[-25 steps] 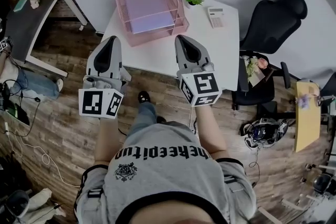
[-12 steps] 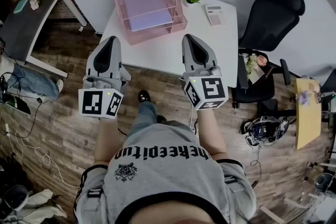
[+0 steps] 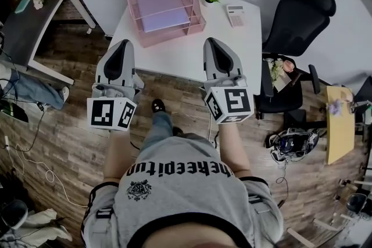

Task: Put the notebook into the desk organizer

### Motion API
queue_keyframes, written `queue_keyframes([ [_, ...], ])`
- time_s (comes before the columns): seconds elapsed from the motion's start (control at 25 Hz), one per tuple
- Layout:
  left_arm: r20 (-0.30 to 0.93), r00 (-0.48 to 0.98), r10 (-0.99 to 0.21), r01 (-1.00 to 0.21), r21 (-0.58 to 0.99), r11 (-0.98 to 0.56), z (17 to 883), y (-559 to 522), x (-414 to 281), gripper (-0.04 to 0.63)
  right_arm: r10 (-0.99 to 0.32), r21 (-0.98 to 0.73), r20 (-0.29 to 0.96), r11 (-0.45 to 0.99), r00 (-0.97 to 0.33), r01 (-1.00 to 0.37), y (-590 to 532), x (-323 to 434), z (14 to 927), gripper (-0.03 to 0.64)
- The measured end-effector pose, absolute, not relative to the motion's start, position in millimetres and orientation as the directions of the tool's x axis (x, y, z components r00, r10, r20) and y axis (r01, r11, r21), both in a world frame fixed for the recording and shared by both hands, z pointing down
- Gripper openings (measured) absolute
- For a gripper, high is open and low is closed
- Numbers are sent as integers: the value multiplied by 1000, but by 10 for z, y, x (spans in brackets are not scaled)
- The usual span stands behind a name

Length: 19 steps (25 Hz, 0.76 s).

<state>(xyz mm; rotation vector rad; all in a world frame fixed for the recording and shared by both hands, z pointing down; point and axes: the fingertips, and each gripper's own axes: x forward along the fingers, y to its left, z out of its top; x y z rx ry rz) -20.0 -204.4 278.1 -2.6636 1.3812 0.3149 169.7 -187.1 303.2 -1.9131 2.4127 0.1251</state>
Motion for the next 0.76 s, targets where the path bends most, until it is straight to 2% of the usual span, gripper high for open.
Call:
queue_keyframes([
  [0.76, -247, 533, -810, -834, 9, -552, 2784, -2016, -309, 3, -962, 13, -127, 242, -242, -970, -1820, 1626, 2922, 3],
])
